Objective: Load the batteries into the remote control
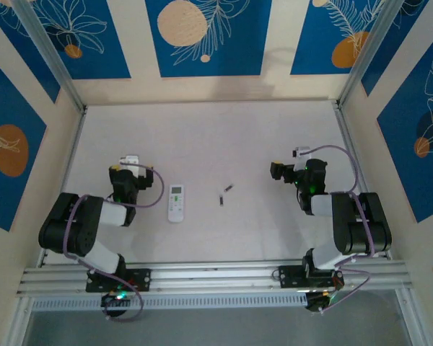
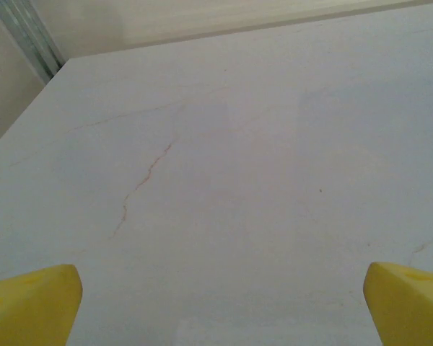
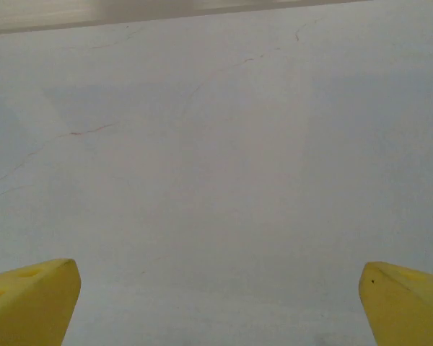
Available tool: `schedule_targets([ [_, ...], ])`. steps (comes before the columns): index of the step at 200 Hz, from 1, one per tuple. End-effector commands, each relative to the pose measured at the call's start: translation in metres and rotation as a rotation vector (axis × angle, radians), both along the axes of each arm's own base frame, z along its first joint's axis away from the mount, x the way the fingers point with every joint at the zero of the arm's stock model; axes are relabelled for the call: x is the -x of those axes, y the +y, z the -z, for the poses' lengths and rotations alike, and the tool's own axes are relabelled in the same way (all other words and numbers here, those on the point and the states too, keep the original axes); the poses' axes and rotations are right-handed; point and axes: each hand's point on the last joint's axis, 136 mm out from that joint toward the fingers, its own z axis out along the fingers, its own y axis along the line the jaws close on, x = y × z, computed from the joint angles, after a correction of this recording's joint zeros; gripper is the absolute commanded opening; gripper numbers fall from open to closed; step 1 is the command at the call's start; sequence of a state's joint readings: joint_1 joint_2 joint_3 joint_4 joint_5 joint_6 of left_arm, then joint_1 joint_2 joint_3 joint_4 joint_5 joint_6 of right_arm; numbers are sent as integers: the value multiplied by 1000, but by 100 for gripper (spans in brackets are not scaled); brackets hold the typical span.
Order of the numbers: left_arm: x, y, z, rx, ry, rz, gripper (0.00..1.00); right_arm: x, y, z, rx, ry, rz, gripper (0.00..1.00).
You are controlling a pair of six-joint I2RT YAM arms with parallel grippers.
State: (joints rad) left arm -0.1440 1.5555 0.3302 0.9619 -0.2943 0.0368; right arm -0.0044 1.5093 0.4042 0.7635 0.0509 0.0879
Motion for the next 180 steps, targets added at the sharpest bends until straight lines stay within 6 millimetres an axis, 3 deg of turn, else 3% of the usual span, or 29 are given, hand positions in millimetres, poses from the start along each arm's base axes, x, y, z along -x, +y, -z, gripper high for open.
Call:
schedule_targets([
  [1,-8,2,-10,0,-40,5,100,-8,-3,-10,-12,-29,14,99],
  [180,-9,2,-11,2,-41,5,100,-9,-2,-10,-13,-31,14,99],
])
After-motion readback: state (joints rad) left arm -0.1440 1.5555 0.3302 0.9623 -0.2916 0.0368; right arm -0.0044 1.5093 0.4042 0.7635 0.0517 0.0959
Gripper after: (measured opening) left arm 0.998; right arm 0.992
